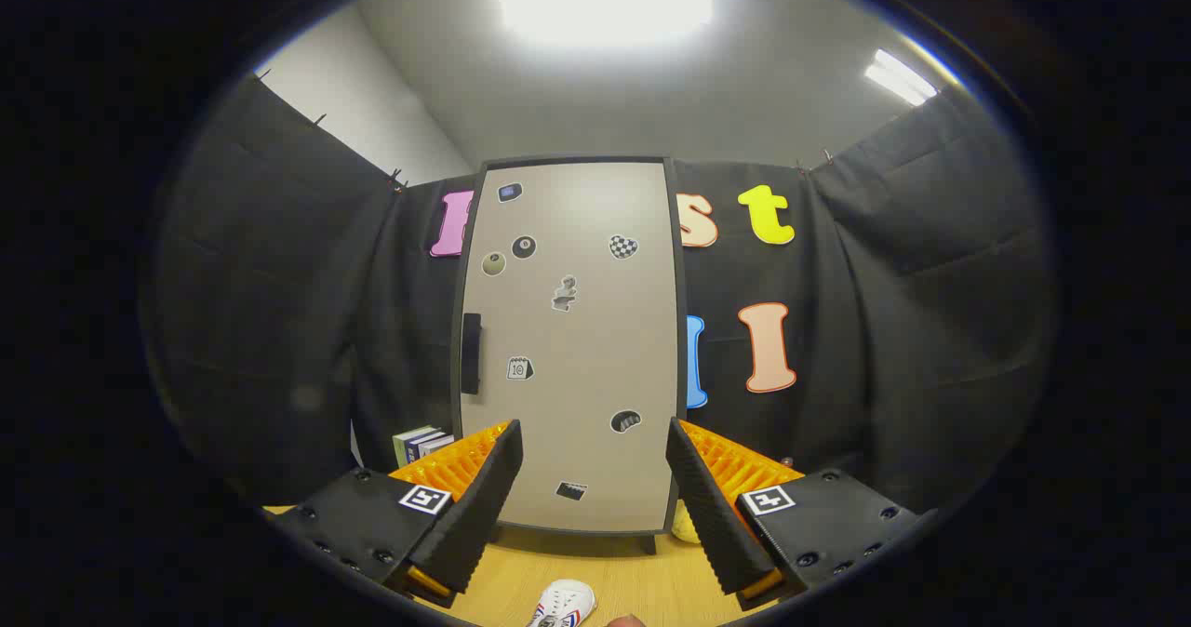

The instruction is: Open the shoe cabinet door, grab the shoes and put them into the shoe cabinet, then close the shoe cabinet door.

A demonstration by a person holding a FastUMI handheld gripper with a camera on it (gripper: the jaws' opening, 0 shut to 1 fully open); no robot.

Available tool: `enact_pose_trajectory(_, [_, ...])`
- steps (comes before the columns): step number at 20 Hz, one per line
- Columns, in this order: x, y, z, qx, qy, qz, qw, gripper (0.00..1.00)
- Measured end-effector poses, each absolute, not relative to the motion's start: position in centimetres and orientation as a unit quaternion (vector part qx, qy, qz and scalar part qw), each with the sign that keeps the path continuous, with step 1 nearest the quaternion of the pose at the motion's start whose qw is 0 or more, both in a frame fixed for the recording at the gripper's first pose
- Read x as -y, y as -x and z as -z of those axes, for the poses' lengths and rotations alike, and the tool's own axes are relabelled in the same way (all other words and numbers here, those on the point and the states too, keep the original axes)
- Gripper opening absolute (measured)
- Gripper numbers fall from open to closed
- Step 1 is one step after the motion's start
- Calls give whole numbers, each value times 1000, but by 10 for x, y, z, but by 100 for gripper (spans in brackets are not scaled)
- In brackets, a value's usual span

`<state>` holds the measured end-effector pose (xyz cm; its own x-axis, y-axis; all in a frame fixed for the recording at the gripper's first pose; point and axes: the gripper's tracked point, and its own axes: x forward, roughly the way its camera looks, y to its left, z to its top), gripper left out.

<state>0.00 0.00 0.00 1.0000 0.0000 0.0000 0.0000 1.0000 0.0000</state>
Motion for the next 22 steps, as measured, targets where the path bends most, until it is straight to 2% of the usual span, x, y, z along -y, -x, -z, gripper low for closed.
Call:
enact_pose_trajectory(16, [-6,3,2,-11,-4,8,1000,98])
enact_pose_trajectory(22, [-37,-37,-11,-13,-18,-20,1000,97])
